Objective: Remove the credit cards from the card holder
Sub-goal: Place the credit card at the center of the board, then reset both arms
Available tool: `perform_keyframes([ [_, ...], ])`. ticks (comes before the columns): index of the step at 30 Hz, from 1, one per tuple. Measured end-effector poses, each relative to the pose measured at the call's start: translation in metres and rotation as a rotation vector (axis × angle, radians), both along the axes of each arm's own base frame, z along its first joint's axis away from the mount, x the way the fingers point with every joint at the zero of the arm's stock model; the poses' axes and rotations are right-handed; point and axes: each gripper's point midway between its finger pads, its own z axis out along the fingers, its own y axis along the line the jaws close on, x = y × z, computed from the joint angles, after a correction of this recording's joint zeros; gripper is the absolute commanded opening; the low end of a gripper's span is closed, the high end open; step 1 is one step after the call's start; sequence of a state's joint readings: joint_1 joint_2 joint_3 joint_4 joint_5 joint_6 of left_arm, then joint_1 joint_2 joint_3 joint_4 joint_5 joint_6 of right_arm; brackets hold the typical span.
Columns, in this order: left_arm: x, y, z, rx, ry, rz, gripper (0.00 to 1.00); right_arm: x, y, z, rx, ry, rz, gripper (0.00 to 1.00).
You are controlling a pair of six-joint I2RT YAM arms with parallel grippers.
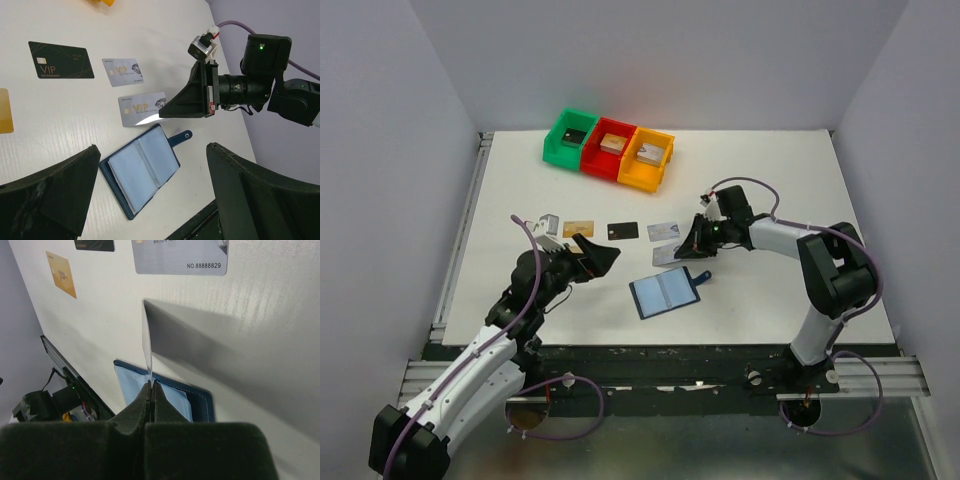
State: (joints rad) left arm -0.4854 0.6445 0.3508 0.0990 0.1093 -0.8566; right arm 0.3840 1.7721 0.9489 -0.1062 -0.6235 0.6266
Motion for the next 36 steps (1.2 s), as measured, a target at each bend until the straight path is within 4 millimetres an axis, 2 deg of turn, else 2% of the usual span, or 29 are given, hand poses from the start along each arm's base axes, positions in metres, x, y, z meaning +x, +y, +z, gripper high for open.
perform_keyframes([
  [2,0.001,-0.001,-0.001,-0.001,0.001,-0.004,0.99,0.001,0.001,-0.001,-0.001,0.006,0.005,0.01],
  [10,0.003,-0.006,-0.012,0.014,0.039,-0.023,0.99,0.0,-0.001,-0.005,-0.013,0.017,0.023,0.29],
  [14,0.003,-0.006,-0.014,0.016,0.043,-0.025,0.99,-0.002,-0.004,-0.007,-0.025,0.027,0.026,0.39],
  [21,0.003,-0.006,-0.018,0.027,0.053,-0.026,0.99,-0.001,-0.014,-0.013,-0.072,0.041,-0.003,0.45],
  [25,0.002,-0.005,-0.022,0.047,0.074,-0.024,0.99,0.006,-0.037,-0.009,-0.147,0.021,-0.076,0.45],
  [28,0.004,0.0,-0.025,0.075,0.108,0.002,0.99,0.012,-0.056,0.017,-0.199,-0.087,-0.141,0.46],
  [31,0.01,0.008,-0.03,0.123,0.162,0.055,0.99,0.011,-0.071,0.064,-0.225,-0.274,-0.2,0.47],
  [34,0.016,0.015,-0.036,0.176,0.223,0.103,0.99,0.0,-0.071,0.112,-0.245,-0.477,-0.217,0.47],
  [36,0.017,0.019,-0.041,0.208,0.26,0.125,0.99,-0.012,-0.07,0.131,-0.258,-0.576,-0.216,0.47],
])
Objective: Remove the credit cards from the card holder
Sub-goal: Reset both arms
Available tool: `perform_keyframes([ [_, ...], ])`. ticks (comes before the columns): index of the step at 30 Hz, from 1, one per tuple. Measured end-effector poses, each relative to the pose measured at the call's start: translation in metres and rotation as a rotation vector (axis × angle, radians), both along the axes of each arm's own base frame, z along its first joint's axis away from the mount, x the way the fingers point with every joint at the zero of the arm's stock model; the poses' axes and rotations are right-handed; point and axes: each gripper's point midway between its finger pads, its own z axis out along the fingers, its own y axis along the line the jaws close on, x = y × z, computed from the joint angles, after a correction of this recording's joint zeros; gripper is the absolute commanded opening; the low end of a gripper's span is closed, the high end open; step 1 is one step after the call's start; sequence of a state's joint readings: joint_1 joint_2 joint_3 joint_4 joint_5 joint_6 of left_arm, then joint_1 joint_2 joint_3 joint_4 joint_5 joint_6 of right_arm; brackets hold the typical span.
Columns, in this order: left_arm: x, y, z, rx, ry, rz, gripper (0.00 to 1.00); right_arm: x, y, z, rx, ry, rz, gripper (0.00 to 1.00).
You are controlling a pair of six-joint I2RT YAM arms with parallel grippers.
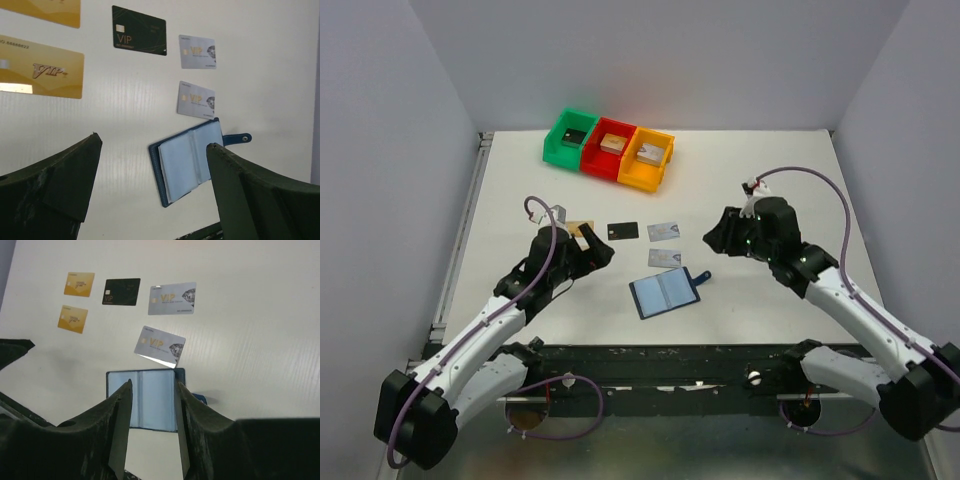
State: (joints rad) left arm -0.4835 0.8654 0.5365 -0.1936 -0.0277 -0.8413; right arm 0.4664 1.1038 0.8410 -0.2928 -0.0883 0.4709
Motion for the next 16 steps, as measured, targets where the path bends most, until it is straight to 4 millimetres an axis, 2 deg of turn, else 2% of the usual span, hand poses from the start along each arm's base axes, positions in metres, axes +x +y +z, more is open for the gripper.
perform_keyframes([
  [3,0.0,0.006,-0.01,0.044,0.056,0.023,0.99,-0.021,-0.009,0.0,-0.035,-0.064,-0.013,0.47],
  [8,-0.006,0.015,-0.021,0.093,0.11,0.049,0.99,-0.042,-0.04,-0.031,-0.117,-0.045,-0.086,0.47],
  [16,-0.01,0.022,-0.028,0.126,0.137,0.071,0.99,-0.043,-0.051,-0.037,-0.155,-0.046,-0.124,0.48],
])
